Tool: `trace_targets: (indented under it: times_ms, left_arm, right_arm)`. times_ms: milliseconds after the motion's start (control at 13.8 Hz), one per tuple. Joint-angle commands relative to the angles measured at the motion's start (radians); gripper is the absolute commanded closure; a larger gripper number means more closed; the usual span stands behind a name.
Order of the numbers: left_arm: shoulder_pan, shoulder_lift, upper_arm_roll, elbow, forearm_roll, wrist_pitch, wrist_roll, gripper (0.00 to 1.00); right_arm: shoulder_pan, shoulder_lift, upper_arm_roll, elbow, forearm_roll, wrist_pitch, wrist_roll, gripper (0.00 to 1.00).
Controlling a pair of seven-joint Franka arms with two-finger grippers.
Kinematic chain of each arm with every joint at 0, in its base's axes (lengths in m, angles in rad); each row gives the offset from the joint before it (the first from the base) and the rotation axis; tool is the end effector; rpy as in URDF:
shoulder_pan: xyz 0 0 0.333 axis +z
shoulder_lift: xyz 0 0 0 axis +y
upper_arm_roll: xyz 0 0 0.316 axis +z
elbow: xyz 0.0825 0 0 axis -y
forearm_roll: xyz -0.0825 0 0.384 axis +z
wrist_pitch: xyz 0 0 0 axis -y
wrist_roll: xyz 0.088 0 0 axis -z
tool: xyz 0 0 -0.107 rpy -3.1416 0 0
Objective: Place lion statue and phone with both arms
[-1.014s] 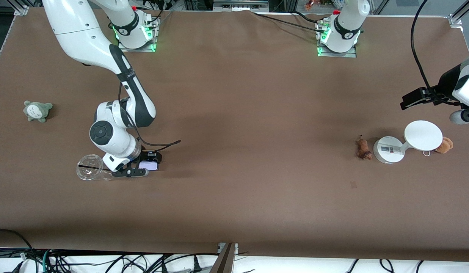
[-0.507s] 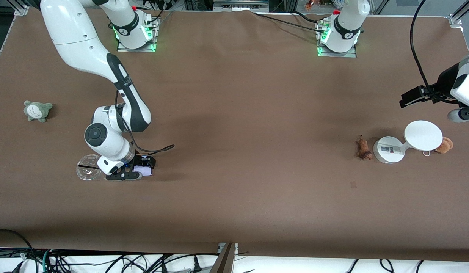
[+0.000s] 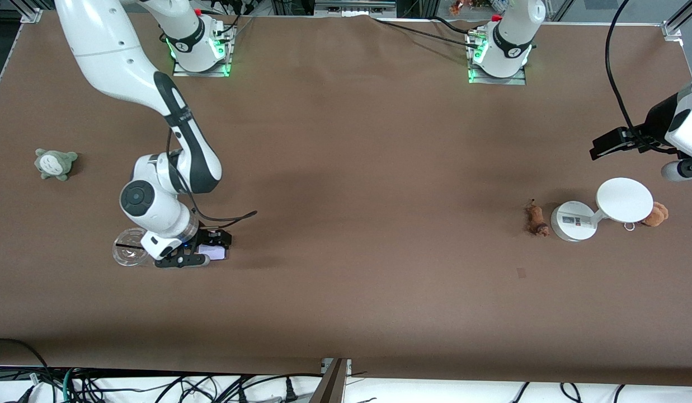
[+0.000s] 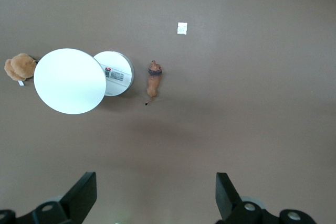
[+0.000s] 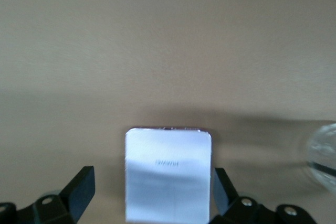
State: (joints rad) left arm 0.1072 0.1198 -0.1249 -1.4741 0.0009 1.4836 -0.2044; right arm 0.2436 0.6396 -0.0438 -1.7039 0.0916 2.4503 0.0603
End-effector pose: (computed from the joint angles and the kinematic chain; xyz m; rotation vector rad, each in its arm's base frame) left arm 0.5809 -0.0058 0.5950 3.1213 0.2924 -0.1730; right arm 0.6720 0.1395 0.2316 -3.0848 -0.1267 -0.1580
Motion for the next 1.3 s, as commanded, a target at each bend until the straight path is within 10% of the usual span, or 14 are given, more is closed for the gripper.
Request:
trace_targets:
  times_ms: [0,580,1232]
  left_arm:
    - [-0.003,0.004,-0.004,0.012,-0.010,0.000,0.007,0.00]
    - [0.000,0.006,-0.002,0.012,-0.012,0.001,0.007,0.00]
    - [0.003,0.006,-0.002,0.012,-0.013,0.001,0.008,0.00]
  right_arm:
    - [-0.004,-0.144,-0.002,-0.025,0.022,-0.144,-0.013,0.00]
    - [-0.004,-0.520,-0.004,-0.001,0.010,-0.649,0.065,0.00]
    - [-0.010,-0.511,-0.018,0.121,-0.062,-0.789,-0.057,0.00]
